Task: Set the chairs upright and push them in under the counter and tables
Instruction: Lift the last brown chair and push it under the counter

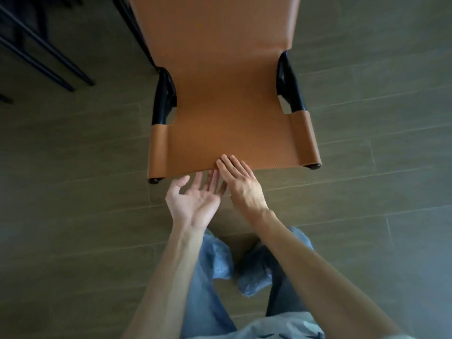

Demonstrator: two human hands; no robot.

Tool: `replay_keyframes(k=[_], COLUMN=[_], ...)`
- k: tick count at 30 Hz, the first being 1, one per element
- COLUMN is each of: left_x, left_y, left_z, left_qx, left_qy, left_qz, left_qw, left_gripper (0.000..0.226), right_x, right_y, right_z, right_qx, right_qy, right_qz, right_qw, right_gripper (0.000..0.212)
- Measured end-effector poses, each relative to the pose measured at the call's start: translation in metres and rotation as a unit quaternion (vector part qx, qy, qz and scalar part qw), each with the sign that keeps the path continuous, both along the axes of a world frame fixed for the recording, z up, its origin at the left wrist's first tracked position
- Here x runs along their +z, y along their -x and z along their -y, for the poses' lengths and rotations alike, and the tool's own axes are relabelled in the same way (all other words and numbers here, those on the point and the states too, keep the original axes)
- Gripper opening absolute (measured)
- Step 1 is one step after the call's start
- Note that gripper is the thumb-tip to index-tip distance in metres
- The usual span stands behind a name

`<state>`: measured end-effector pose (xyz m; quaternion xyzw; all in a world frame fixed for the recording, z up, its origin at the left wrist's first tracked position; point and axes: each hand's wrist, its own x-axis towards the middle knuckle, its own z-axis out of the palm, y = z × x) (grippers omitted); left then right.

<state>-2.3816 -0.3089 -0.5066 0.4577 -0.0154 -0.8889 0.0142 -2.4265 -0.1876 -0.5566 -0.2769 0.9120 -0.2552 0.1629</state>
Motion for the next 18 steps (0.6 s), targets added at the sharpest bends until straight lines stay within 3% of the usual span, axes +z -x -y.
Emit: replay_keyframes(k=[8,11,15,17,18], left_x=[0.107,0.137,0.170,0.184,0.189], left_y=[0.103,0.133,0.184,0.208,0.224], left_z=[0.026,0.036,0.057,0.066,0.075], left_qx=[-0.007,-0.065,-0.162,-0.264,-0.336], left_qy=[0.038,0.079,0.136,0.246,0.352], left_qz=[-0.020,-0.021,0.040,0.073,0.083], left_qw=[0.999,0.995,0.977,0.930,0.869], left_gripper=[0.062,0.051,0.028,0.027,0.030], right_x=[0.095,0.118,0.154,0.173,0.182], right_y=[0.130,0.159,0.210,0.234,0.252], right_z=[0.025,0.034,0.049,0.058,0.067], right_qx=[0.059,0.062,0.041,0.030,0.035], right_qy=[-0.005,0.003,-0.003,-0.010,-0.020], right_qz=[0.033,0.039,0.008,0.029,0.049], right_qw=[0.998,0.997,0.999,0.999,0.998], right_gripper=[0.060,0.060,0.063,0.067,0.071])
